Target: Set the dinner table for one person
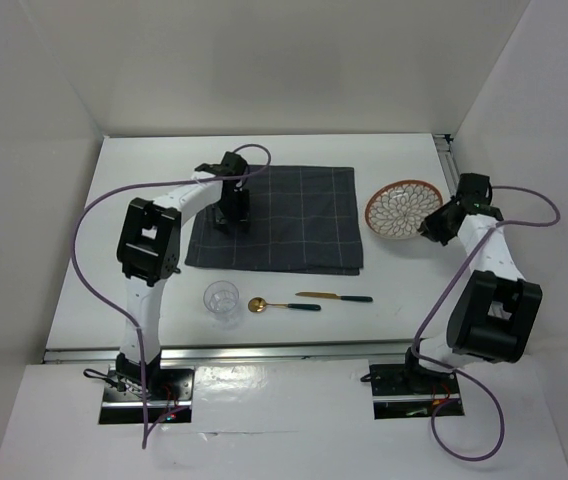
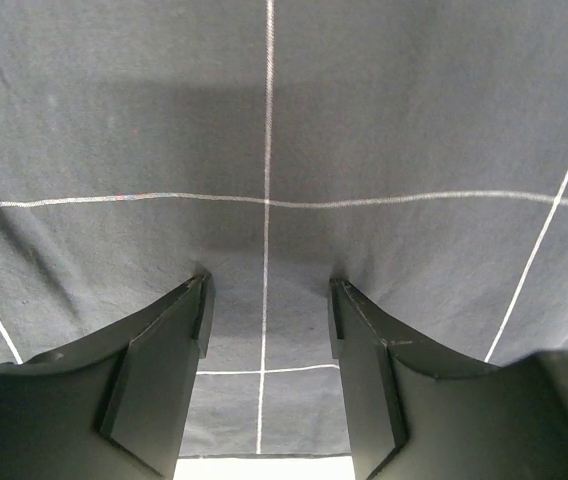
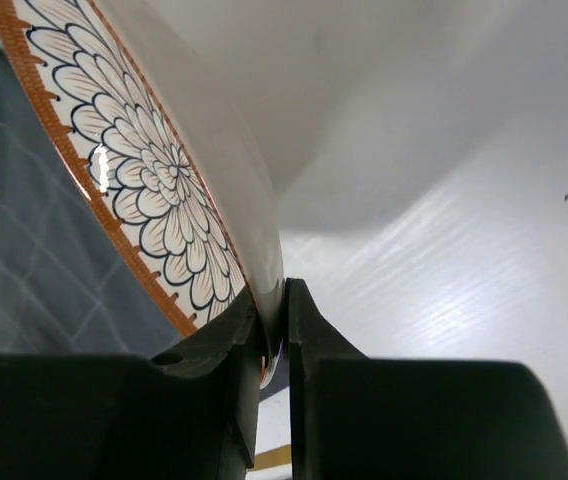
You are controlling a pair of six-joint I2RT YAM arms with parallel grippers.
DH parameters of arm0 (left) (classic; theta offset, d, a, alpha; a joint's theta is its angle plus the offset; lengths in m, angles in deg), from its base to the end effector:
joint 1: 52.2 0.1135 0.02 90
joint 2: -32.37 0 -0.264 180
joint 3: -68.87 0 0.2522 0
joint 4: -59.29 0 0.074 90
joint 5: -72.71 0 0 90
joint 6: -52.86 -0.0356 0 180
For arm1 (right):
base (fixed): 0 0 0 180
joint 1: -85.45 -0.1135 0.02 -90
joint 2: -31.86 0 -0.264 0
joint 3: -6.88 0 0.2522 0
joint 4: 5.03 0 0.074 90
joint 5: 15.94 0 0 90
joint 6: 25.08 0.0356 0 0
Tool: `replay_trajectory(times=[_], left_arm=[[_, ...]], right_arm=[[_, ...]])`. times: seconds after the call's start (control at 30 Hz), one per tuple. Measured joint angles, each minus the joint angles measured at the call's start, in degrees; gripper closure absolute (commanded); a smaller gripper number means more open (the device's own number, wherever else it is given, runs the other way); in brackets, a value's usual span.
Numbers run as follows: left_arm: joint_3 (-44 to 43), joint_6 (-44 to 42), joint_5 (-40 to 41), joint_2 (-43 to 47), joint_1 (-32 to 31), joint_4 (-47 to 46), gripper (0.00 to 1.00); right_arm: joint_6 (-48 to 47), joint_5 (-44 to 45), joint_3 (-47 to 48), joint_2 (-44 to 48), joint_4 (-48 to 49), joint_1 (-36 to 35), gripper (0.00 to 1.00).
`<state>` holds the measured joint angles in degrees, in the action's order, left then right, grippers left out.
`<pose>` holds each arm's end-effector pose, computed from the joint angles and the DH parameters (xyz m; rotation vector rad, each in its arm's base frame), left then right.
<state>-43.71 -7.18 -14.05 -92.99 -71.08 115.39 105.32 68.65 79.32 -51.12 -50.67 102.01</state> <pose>0.4342 -0.1464 0.1708 -0.2829 2.7650 -0.1426 0.2852 -0.0813 0.2385 1.1926 2.2757 0.2801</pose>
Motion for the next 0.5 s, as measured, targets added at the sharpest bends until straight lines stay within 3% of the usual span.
replay_trajectory(times=[0.27, 0.5], left_arm=[[-0.7, 0.2, -1.5, -0.6, -2.8, -0.5, 0.37], [-3.3, 0.7, -1.7, -1.4, -3.0, 1.5, 0.32]], right_arm=[[-1.7, -4.2, 11.0, 1.4, -2.0, -0.1, 1.0], [-2.0, -8.4, 13.1, -2.2, -1.3, -13.2, 1.0]])
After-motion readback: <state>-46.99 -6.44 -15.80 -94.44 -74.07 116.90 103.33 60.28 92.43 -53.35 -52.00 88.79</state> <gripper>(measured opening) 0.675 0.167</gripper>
